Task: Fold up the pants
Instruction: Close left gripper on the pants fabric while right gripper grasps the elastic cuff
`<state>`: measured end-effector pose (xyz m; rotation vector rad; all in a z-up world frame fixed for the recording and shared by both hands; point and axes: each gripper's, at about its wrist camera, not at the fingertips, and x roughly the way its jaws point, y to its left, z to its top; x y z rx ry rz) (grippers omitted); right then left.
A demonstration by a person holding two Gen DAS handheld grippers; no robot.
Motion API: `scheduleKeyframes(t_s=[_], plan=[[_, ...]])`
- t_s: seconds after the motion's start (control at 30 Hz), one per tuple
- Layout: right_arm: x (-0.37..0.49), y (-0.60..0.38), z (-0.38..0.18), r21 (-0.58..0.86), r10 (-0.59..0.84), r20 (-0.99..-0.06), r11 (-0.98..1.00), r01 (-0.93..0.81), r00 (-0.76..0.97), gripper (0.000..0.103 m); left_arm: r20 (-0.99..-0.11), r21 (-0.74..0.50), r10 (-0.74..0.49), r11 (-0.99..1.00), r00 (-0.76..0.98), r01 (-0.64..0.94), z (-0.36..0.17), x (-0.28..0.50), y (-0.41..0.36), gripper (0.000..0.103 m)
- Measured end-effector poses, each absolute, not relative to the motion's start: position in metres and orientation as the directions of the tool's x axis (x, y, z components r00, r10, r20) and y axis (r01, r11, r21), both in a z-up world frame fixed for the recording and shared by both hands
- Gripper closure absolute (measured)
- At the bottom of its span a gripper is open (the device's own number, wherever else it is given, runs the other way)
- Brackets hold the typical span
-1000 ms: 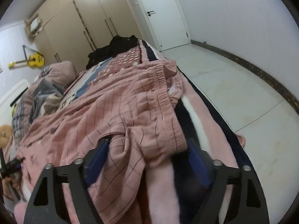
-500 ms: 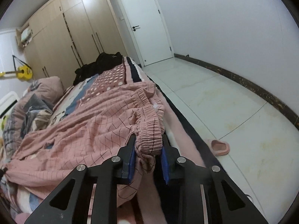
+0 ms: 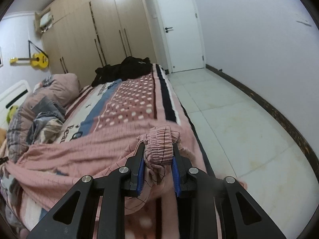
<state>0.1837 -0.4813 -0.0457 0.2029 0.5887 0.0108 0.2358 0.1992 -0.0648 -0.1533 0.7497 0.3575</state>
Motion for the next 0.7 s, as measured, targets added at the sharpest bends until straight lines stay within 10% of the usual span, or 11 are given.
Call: scheduleKeyframes(t_s=[0.5,0.63,0.7], plan=[[0.357,-0.461,-0.100,0.049,-0.071,-0.692,0.988,0.145,0.719,0.082,-0.805,0.013,0.240,0.921,0.542,-0.389,-0.132,0.403,0.204,0.091],[0.358,-0.464,-0.115,0.068,-0.069,-0.704,0.984,0.163,0.707,0.060,-0.774,0.037,0.245,0.938,0.584,-0.345,-0.126,0.392,0.199,0.044],[0.350,-0.463,-0.112,0.087,-0.045,-0.695,0.985,0.146,0.717,0.051,-0.749,0.032,0.237,0.946,0.619,-0.323,-0.114,0.378,0.193,0.041]])
